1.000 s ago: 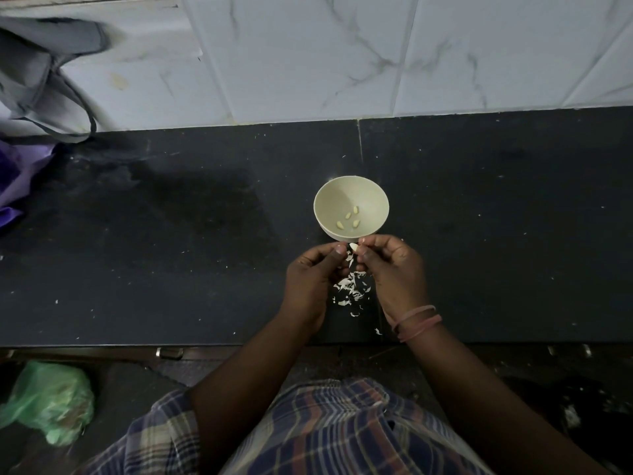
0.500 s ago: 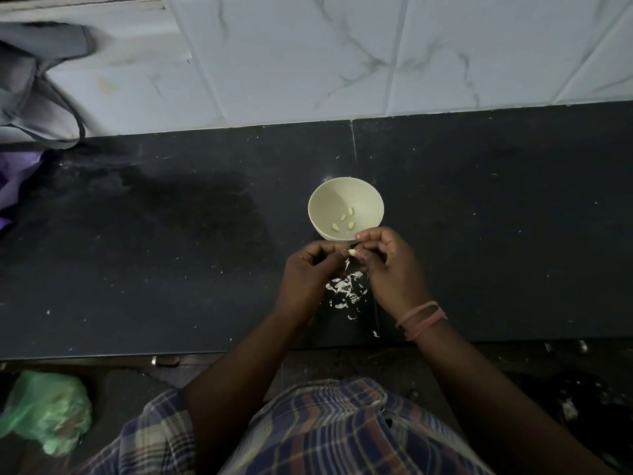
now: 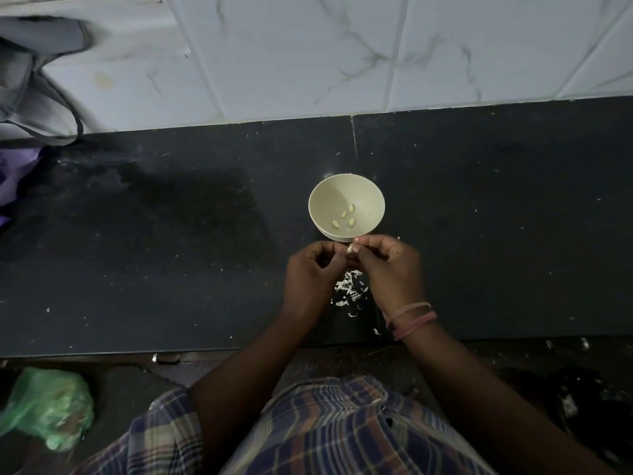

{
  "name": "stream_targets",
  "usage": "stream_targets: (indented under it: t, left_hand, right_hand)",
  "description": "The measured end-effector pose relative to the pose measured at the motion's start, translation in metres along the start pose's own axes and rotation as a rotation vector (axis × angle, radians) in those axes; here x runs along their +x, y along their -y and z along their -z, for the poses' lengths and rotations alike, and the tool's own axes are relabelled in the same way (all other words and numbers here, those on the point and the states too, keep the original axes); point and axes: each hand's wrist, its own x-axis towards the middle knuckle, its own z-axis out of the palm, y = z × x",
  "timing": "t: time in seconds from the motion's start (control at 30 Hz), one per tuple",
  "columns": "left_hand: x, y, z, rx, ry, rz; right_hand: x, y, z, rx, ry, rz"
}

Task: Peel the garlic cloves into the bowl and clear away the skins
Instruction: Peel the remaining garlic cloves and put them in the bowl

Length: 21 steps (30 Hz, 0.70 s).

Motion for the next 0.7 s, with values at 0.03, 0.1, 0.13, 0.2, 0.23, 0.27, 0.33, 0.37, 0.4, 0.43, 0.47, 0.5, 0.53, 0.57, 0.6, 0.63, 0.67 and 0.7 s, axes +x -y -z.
stream_targets:
  t: [0.03, 0.1, 0.13, 0.2, 0.23, 0.27, 0.33, 0.37, 0.4, 0.43, 0.47, 0.5, 0.53, 0.57, 0.6, 0.63, 0.67, 0.7]
  left_hand:
    - [0.0009, 0.0013, 0.0002, 0.022, 0.006, -0.011]
    - [0.0026, 0.0029, 0.0011, 0.055, 0.02, -0.026]
    - [0.0027, 0.0028, 0.0015, 0.066, 0.025, -0.028]
    - [0.0023, 0.001, 0.002, 0.077, 0.031, -0.031]
    - [0.002, -0.0004, 0.0025, 0.083, 0.034, -0.031]
    - [0.0018, -0.0016, 0.0027, 0.091, 0.039, -0.032]
    - [0.0012, -0.0029, 0.0028, 0.103, 0.054, -0.036]
    - [0.0012, -0.0034, 0.0026, 0.103, 0.058, -0.033]
    - [0.0007, -0.0042, 0.0025, 0.099, 0.057, -0.029]
    - [0.0, -0.0048, 0.0021, 0.091, 0.051, -0.026]
    - [-0.0005, -0.0051, 0.0017, 0.08, 0.043, -0.023]
    - [-0.0007, -0.0047, 0.0009, 0.069, 0.036, -0.017]
    - [-0.0006, -0.0041, 0.0004, 0.063, 0.028, -0.008]
    - [0.0, -0.0034, 0.0002, 0.063, 0.02, 0.0]
    - [0.0005, -0.0025, 0.0001, 0.067, 0.014, 0.008]
    - [0.0012, -0.002, 0.0004, 0.07, 0.012, 0.013]
    - [0.0017, -0.0018, 0.0011, 0.072, 0.014, 0.016]
    - [0.0017, -0.0015, 0.0018, 0.066, 0.021, 0.02]
  right_hand:
    - [0.0, -0.0005, 0.0012, 0.008, 0.0, -0.009]
    - [0.0007, -0.0008, 0.0037, 0.016, 0.012, -0.028]
    - [0.0011, -0.0006, 0.0047, 0.025, 0.021, -0.038]
    - [0.0015, 0.0002, 0.0062, 0.045, 0.034, -0.052]
    - [0.0012, 0.0009, 0.0065, 0.05, 0.039, -0.058]
    - [0.0011, 0.0014, 0.0067, 0.053, 0.043, -0.062]
    - [0.0008, 0.0016, 0.007, 0.046, 0.048, -0.066]
    - [0.0008, 0.0017, 0.0075, 0.036, 0.05, -0.063]
    - [0.0008, 0.0022, 0.0079, 0.021, 0.051, -0.054]
    - [0.0008, 0.003, 0.0083, -0.001, 0.052, -0.037]
    - [0.0006, 0.0038, 0.0083, -0.022, 0.053, -0.017]
    - [0.0003, 0.0043, 0.0082, -0.041, 0.053, 0.002]
    - [-0.0004, 0.0048, 0.0077, -0.051, 0.054, 0.015]
    - [-0.0012, 0.0053, 0.007, -0.062, 0.056, 0.027]
    - [-0.0023, 0.0052, 0.0063, -0.076, 0.063, 0.041]
    - [-0.0031, 0.0046, 0.0058, -0.095, 0.071, 0.058]
    - [-0.0035, 0.0039, 0.0055, -0.109, 0.078, 0.068]
    - [-0.004, 0.0033, 0.0059, -0.116, 0.08, 0.072]
